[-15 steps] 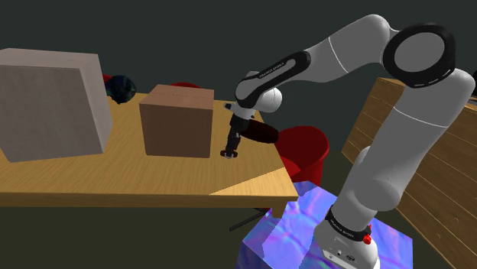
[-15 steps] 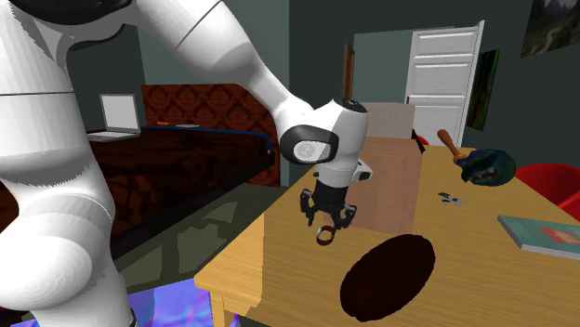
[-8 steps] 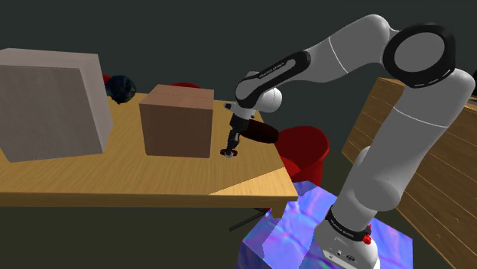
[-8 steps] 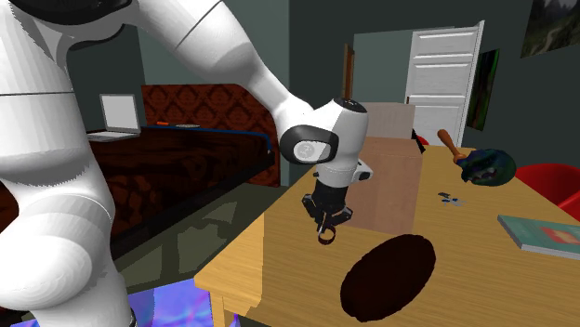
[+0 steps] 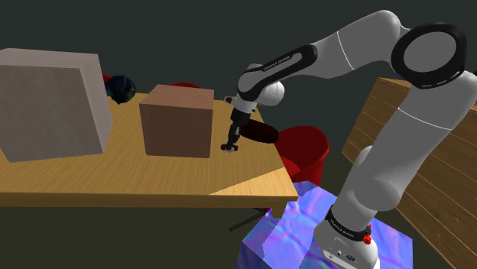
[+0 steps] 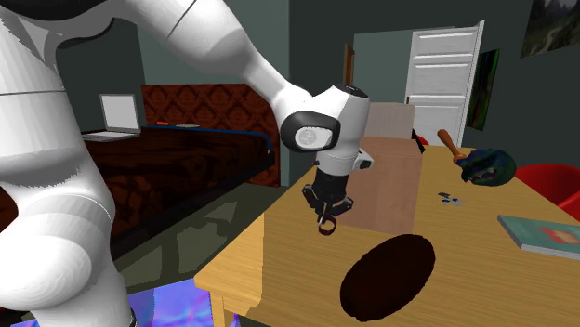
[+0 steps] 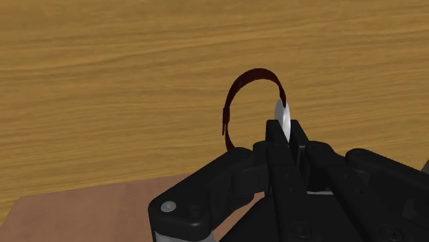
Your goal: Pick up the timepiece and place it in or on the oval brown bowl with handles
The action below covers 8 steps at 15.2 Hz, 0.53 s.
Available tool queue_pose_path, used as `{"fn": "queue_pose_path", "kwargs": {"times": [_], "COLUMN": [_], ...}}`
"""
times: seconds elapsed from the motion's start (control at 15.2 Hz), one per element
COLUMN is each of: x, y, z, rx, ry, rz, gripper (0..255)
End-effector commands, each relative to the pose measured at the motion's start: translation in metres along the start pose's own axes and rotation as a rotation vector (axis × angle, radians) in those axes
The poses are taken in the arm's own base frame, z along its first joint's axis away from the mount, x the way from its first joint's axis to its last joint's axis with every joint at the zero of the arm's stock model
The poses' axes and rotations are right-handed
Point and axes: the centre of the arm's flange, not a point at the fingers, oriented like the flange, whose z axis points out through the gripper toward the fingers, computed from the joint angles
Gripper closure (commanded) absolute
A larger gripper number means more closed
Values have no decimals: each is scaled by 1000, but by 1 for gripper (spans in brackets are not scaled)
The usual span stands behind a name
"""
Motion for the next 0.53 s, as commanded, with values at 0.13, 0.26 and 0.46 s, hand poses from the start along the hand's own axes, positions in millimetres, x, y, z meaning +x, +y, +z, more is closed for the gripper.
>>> {"fn": "queue_pose_path", "kwargs": {"times": [0.13,0.26,0.46], "x": [5,7,11], "y": [-4,-6,-9], "z": [-19,-29,-44], "rx": [0,0,0], "ry": [0,0,0], "rz": [0,0,0], "gripper": [255,255,255]}}
